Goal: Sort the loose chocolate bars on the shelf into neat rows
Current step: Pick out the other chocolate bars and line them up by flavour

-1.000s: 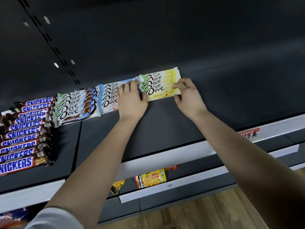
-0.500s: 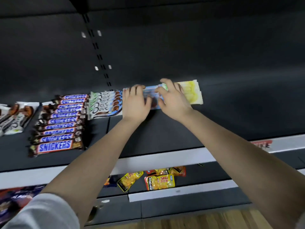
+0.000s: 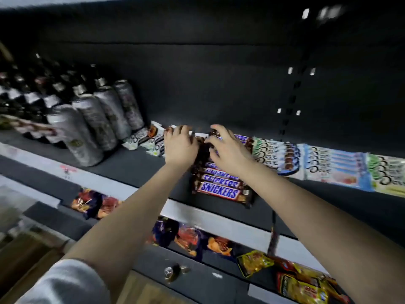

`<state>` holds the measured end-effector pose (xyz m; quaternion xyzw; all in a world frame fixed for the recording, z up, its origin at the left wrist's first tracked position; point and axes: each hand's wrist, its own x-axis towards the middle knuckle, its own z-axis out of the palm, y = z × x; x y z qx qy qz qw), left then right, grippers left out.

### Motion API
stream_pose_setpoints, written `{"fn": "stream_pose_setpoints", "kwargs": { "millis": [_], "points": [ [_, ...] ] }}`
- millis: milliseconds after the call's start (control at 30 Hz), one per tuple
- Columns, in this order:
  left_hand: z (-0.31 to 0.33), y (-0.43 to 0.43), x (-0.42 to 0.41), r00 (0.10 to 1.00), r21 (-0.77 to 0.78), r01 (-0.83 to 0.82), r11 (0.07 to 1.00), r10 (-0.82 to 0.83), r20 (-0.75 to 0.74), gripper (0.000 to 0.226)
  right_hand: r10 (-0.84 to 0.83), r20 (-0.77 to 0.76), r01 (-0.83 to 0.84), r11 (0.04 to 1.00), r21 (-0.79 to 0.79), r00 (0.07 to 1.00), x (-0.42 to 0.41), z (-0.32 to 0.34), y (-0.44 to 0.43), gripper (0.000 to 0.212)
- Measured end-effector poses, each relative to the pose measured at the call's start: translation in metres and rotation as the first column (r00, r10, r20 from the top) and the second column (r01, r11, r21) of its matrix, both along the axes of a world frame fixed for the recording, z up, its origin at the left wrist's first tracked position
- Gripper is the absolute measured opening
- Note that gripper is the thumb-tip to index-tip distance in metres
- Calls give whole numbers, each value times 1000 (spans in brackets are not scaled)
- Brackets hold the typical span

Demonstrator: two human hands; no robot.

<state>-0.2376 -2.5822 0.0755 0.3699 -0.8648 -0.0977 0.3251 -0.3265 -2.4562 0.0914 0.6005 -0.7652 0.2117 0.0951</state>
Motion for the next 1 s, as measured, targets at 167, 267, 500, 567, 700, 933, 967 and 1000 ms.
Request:
{"fn": "stream_pose_setpoints", "kwargs": {
  "millis": [167, 267, 500, 567, 700, 933, 967, 1000],
  "points": [
    [-17, -62, 61, 995, 54, -59, 997, 54, 83, 38, 40, -7, -39, 997, 70, 999, 40, -7, -70, 36],
    [-26, -90, 87, 988, 64, -83, 994, 74, 136, 41, -28, 4, 27, 989, 145, 1000, 56, -17, -107, 44],
    [-29, -134, 89, 983, 80, -42, 996, 27, 181, 50, -202, 143, 132, 910, 392, 969, 67, -34, -152, 63],
    [-33, -139, 81, 977, 107, -5, 994, -18, 214, 53, -221, 161, 132, 891, 434, 962, 65, -35, -156, 63],
    [-48, -136, 69, 938, 161, 114, 980, -159, 307, 46, -213, 200, 96, 875, 474, 956, 62, -38, -157, 54],
    [-48, -134, 71, 942, 157, 135, 978, -176, 284, 43, -159, 168, 71, 896, 439, 973, 59, -43, -165, 53],
    [-47, -133, 72, 943, 152, 132, 979, -172, 285, 43, -168, 179, 76, 898, 434, 969, 59, -44, -166, 53],
    [-47, -131, 72, 943, 142, 130, 981, -167, 288, 43, -188, 196, 87, 898, 432, 962, 60, -43, -166, 52]
  ]
}}
